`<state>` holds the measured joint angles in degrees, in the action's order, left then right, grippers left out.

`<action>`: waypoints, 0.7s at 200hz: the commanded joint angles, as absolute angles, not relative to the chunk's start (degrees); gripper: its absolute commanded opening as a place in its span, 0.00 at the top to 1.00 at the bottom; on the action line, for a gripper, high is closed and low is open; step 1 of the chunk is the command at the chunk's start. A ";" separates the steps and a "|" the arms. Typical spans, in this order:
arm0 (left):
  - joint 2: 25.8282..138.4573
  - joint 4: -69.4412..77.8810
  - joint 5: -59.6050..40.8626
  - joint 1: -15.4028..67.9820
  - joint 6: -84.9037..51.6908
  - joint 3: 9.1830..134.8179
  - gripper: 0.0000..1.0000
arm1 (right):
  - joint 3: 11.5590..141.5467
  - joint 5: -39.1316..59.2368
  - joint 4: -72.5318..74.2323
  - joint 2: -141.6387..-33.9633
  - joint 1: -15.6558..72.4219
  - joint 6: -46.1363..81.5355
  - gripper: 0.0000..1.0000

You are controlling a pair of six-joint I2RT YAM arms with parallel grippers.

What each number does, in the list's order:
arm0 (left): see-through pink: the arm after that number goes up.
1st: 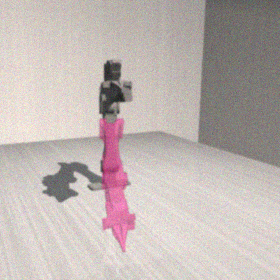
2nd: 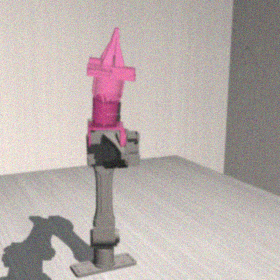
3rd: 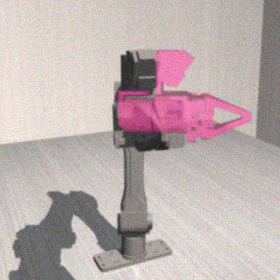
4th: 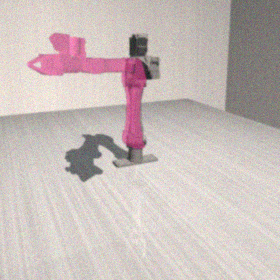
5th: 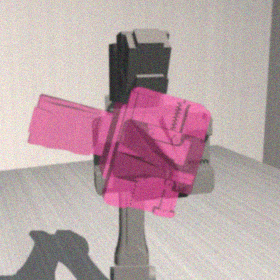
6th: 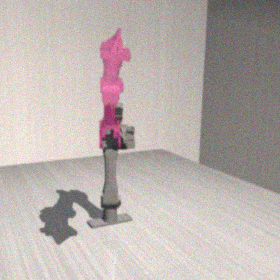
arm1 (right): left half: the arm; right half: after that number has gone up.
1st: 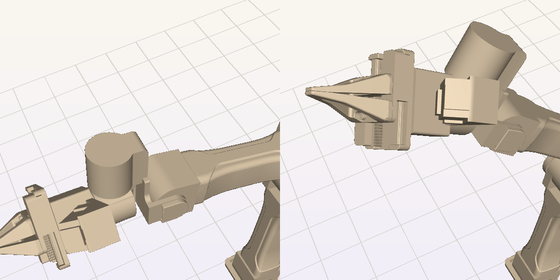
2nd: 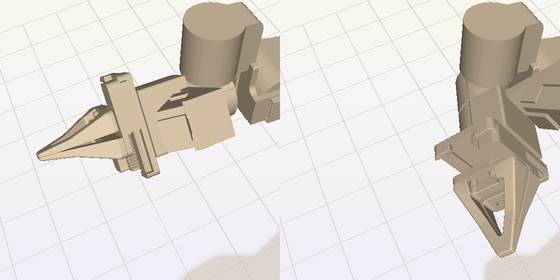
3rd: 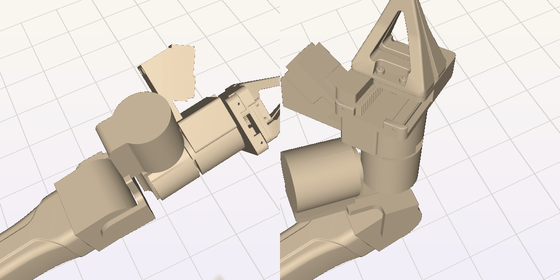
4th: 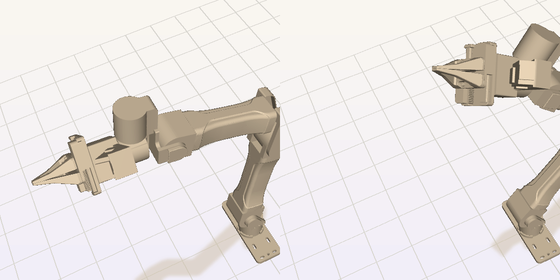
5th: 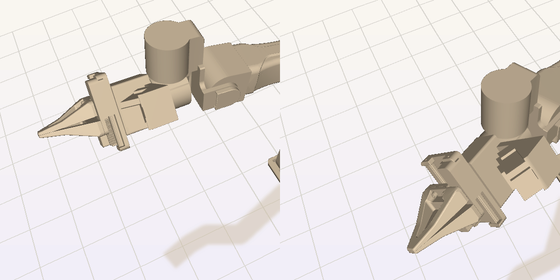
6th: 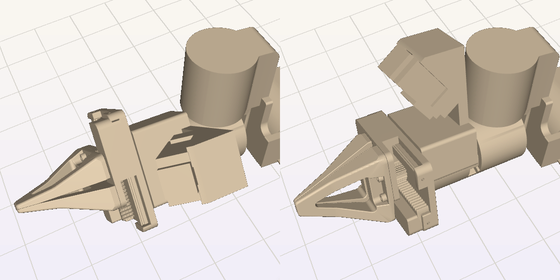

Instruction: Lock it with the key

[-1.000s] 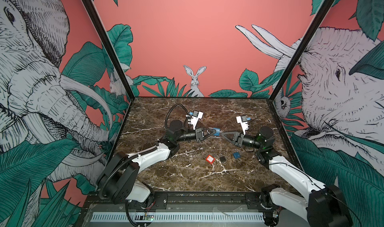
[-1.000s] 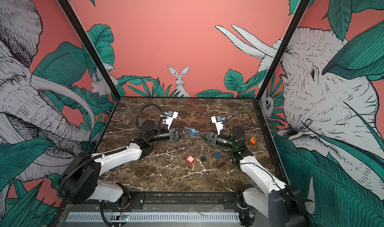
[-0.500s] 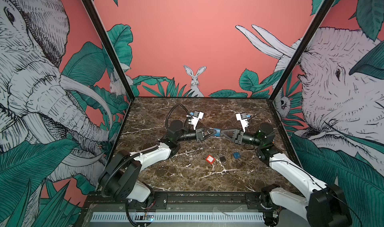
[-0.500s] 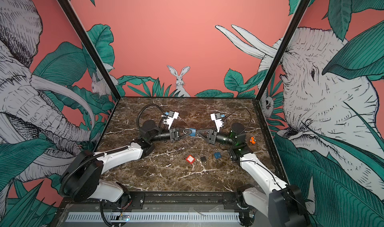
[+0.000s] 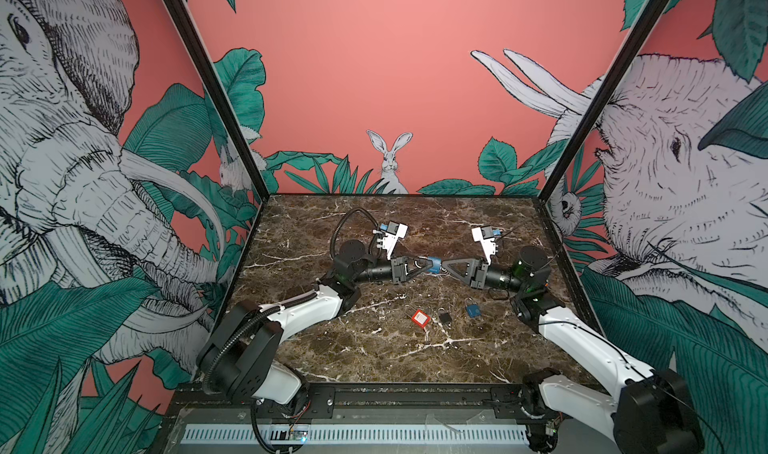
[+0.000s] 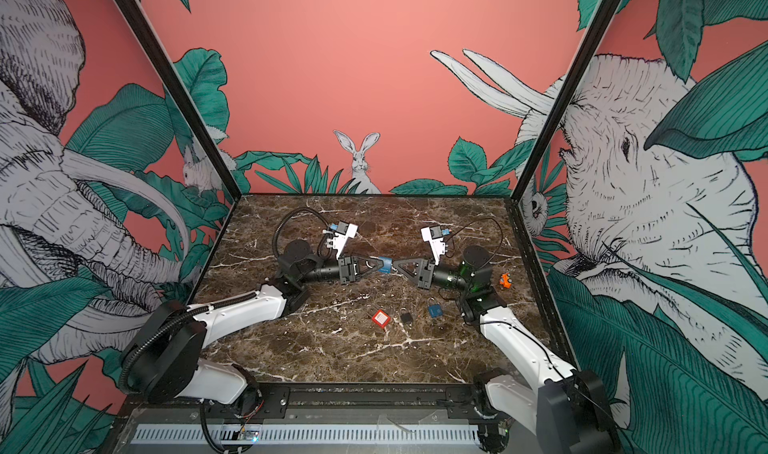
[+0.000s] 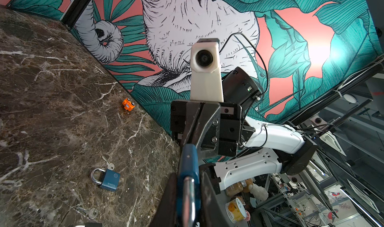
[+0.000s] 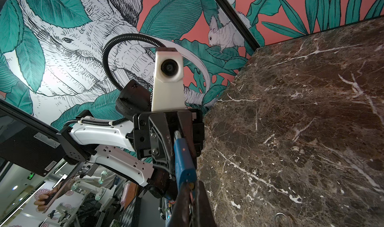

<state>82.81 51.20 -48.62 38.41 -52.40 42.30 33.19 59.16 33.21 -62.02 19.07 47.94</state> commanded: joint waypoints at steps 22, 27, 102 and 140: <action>83.26 58.18 -49.45 36.68 -55.33 42.71 1.00 | 32.04 62.39 39.86 -60.56 18.94 49.07 1.00; 83.47 58.84 -49.67 36.28 -55.82 42.65 1.00 | 32.03 62.73 40.36 -60.46 18.83 49.21 1.00; 82.74 60.82 -51.51 33.39 -58.14 41.75 1.00 | 32.93 65.66 38.68 -58.19 15.18 47.28 1.00; 78.00 13.93 -44.45 33.88 -31.35 48.58 1.00 | 35.87 55.91 15.79 -56.02 14.77 34.08 1.00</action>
<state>82.83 46.35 -50.24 33.34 -51.53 42.92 32.93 62.24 29.85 -58.33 15.07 44.42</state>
